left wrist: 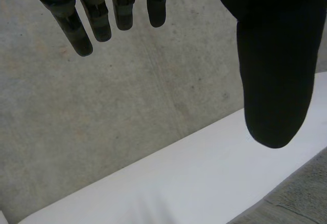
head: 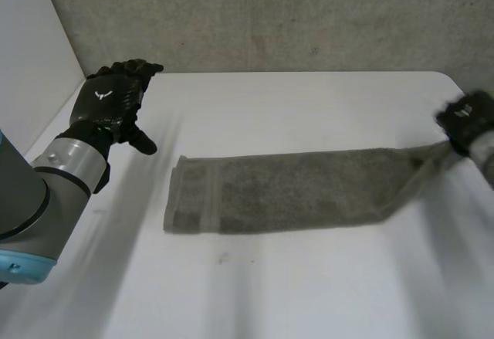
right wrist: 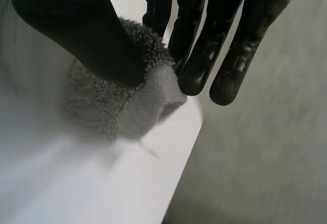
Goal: Fold the towel.
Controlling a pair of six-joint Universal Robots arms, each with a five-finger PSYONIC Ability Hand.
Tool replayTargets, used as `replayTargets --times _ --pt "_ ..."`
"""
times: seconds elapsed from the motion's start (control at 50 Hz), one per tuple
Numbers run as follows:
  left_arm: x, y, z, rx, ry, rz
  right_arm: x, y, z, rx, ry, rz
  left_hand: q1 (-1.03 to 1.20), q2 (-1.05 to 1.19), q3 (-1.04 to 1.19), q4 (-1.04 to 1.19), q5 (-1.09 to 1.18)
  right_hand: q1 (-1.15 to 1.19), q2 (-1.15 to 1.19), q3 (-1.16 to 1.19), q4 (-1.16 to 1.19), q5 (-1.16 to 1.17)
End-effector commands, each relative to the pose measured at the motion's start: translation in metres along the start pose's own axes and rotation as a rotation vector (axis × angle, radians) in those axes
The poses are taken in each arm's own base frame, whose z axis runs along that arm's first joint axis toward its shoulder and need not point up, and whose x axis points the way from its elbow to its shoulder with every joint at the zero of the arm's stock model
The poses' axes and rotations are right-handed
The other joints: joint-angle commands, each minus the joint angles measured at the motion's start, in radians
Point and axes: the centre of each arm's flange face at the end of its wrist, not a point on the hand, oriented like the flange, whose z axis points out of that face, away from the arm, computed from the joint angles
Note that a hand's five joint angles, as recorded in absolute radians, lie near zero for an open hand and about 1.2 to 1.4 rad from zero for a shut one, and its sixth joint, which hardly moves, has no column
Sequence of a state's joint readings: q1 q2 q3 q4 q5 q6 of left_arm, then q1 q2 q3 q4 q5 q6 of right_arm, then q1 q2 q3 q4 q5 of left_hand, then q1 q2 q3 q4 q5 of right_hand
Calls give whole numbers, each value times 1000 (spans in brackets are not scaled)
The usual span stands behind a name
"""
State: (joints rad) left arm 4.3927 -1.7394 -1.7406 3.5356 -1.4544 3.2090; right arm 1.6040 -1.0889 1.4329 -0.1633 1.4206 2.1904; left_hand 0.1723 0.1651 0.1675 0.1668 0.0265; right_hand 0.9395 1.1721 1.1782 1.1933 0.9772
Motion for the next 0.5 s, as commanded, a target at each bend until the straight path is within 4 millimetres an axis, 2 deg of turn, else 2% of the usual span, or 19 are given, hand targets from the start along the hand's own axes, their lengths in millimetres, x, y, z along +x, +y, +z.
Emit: replayTargets --times 0.02,0.06,0.08,0.12,0.14,0.16,0.18,0.22,0.24,0.28,0.3,0.32,0.36,0.42,0.44,0.46,0.5 --pt "0 -5 -4 10 -6 1 -55 -111 -31 402 -76 7 2 9 7 8 -27 457 224 218 203 245" --pt "-1 -7 -6 16 -8 2 -106 -154 -59 601 -207 -17 2 9 7 8 -27 457 224 218 203 245" --pt "-1 -7 -6 16 -8 2 -107 -154 -59 602 -207 -17 2 9 7 8 -27 457 224 218 203 245" --pt "-1 -12 -8 29 -10 4 -163 -181 -91 745 -366 -38 2 9 7 8 -27 457 224 218 203 245" --pt "-1 -12 -8 29 -10 4 -163 -181 -91 746 -367 -38 2 9 7 8 -27 457 224 218 203 245" --pt "-2 -14 -8 34 -15 4 -188 -187 -104 788 -438 -46 2 9 7 8 -27 457 224 218 203 245" --pt "-2 -14 -8 34 -15 4 -188 -187 -104 788 -439 -46 2 9 7 8 -27 457 224 218 203 245" --pt "-6 -16 -8 40 -26 6 -227 -192 -126 845 -551 -61 2 9 7 8 -27 457 224 218 203 245" --pt "-6 -16 -8 40 -26 6 -227 -192 -126 845 -552 -61 2 9 7 8 -27 457 224 218 203 245" --pt "-8 -16 -8 40 -34 7 -254 -190 -140 862 -621 -70 2 9 7 8 -27 457 224 218 203 245" --pt "-8 -16 -8 40 -34 7 -254 -190 -140 862 -621 -70 2 9 7 8 -27 457 224 218 203 245" --pt "-10 -16 -7 40 -38 5 -266 -189 -146 865 -652 -74 2 9 7 8 -27 457 224 218 203 245" --pt "-11 -16 -6 41 -41 6 -273 -188 -152 870 -673 -73 2 9 7 8 -27 457 224 218 203 245" --pt "-11 -13 -5 36 -41 7 -274 -187 -154 853 -681 -60 2 9 7 8 -27 452 219 213 198 240" --pt "-12 -13 -4 38 -41 9 -270 -188 -153 839 -675 -45 2 9 7 8 -27 86 -147 -153 -168 -127" --pt "-12 -13 -4 38 -41 9 -270 -188 -153 839 -675 -45 2 9 7 8 -27 82 -151 -157 -172 -130" --pt "-10 -9 0 28 -35 8 -251 -195 -157 802 -673 33 2 9 7 8 -27 -765 -998 -1004 -1019 -977"
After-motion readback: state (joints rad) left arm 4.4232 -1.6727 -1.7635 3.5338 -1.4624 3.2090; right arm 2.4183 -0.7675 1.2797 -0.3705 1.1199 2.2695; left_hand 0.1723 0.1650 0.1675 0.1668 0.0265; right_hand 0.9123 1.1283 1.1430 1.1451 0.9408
